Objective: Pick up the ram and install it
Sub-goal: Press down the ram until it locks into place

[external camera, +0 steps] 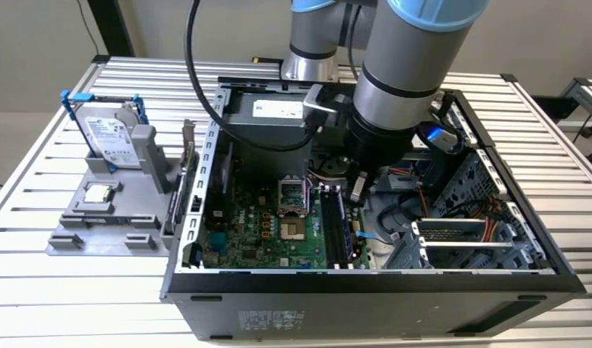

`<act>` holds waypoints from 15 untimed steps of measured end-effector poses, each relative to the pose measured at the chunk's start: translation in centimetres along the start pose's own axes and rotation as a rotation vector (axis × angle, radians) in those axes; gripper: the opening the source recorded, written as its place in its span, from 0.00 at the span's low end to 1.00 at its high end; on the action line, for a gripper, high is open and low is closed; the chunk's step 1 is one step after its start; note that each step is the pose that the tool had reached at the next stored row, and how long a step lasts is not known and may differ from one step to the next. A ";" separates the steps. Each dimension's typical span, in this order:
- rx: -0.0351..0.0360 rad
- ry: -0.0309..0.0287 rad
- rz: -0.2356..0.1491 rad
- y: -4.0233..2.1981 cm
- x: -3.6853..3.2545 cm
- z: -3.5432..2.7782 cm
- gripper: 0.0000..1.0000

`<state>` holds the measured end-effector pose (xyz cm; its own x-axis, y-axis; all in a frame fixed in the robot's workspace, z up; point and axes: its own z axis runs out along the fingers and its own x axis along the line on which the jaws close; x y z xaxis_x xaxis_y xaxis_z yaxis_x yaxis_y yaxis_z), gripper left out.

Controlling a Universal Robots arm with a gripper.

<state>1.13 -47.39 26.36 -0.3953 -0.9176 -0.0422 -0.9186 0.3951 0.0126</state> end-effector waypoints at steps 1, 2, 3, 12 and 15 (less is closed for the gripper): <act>-0.0007 0.0002 -0.017 0.00 0.00 0.00 0.00; -0.0014 0.0004 -0.033 0.00 0.00 0.00 0.00; -0.0021 0.0006 -0.048 0.00 0.00 0.00 0.00; -0.0063 0.0019 -0.159 -0.08 -0.03 0.00 0.00; -0.0076 0.0023 -0.190 -0.15 -0.06 0.00 0.00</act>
<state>1.29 -47.39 26.37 -0.2146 -0.9758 -0.0423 -0.9767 0.2142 0.0121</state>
